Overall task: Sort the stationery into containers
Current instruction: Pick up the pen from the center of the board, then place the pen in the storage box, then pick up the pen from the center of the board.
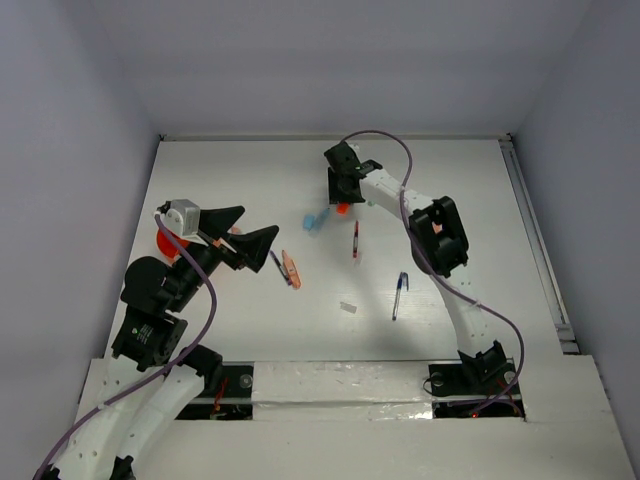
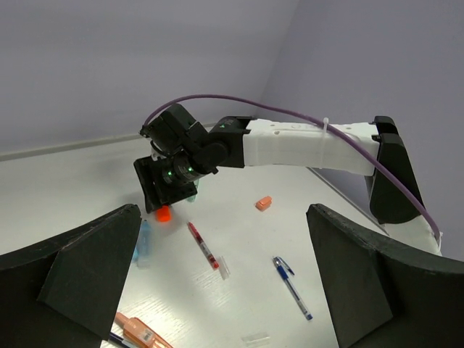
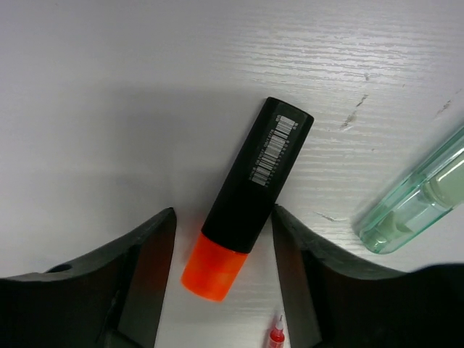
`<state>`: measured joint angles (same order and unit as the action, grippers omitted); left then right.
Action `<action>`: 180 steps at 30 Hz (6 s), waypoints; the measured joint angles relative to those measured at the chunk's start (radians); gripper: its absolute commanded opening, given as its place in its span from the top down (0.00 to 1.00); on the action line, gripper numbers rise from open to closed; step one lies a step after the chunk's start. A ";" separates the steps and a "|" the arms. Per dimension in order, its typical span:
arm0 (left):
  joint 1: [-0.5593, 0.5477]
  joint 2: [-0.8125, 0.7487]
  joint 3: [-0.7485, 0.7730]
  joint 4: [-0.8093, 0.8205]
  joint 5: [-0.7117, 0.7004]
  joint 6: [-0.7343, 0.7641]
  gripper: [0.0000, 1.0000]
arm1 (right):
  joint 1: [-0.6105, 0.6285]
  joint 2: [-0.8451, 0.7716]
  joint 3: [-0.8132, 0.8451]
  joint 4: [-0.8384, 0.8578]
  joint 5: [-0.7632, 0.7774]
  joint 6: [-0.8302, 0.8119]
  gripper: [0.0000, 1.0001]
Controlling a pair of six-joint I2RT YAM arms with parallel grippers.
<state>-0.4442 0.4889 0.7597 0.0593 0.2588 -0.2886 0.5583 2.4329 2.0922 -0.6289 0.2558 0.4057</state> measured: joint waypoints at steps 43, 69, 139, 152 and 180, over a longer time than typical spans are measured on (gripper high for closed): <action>0.000 0.614 0.029 0.195 0.043 -0.436 0.28 | 0.138 -0.975 -1.064 0.765 -0.441 -0.090 0.81; -0.011 0.794 0.101 0.299 0.097 -0.442 1.00 | 0.175 -0.993 -1.083 0.818 -0.497 -0.099 0.71; 0.200 0.918 0.067 0.132 -1.183 -0.022 0.47 | 0.176 -1.580 -1.547 0.825 -0.415 0.029 0.09; 0.195 0.762 0.206 0.051 -0.996 -0.026 0.07 | 0.176 -1.490 -1.547 0.824 -0.381 0.013 0.42; 0.177 0.111 0.074 -0.134 -0.055 -0.034 0.01 | 0.236 -0.819 -1.053 0.585 -0.312 -0.037 0.53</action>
<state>-0.2668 0.6003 0.8341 -0.0746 0.2043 -0.3225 0.7944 1.6138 1.0389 -0.0441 -0.0566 0.3687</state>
